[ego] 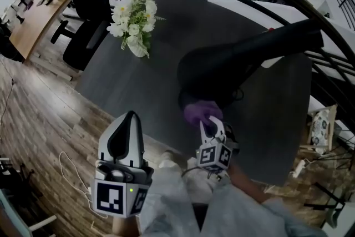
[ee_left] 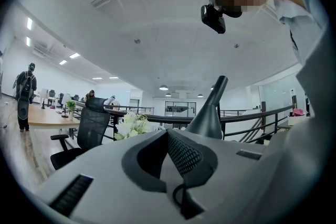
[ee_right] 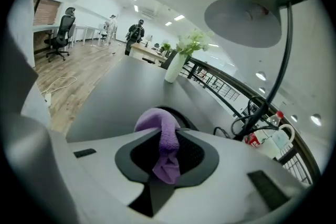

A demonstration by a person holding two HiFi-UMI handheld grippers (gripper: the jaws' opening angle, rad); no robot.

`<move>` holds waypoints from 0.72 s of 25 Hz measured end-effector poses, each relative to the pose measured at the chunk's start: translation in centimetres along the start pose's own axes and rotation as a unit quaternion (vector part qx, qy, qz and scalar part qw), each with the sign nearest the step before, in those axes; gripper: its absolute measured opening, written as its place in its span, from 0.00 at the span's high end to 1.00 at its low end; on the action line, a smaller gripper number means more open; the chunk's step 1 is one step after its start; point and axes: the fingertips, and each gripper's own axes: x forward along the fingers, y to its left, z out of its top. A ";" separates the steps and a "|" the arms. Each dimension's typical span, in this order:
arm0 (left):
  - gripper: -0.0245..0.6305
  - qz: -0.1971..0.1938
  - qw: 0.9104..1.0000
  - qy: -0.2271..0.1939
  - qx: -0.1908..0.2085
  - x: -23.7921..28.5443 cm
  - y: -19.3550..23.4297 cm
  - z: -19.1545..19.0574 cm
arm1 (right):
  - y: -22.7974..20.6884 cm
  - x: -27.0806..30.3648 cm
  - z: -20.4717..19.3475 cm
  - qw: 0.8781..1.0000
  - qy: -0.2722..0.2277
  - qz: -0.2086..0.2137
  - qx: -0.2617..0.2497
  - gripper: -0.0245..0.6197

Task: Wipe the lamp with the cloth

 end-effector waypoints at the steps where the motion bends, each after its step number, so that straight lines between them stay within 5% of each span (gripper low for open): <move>1: 0.95 0.003 1.000 0.002 0.000 -0.1 0.2 -0.1 | 0.7 0.3 0.0 1.000 0.001 0.009 -0.005 0.87; 11: 0.95 0.035 0.999 0.014 0.003 -1.7 2.0 -0.9 | 4.7 4.8 2.4 0.997 -0.011 0.060 -0.047 0.87; 18: 0.95 0.042 0.999 0.003 0.007 -2.4 2.6 -0.7 | 5.0 8.5 5.4 0.996 -0.020 0.060 -0.070 0.87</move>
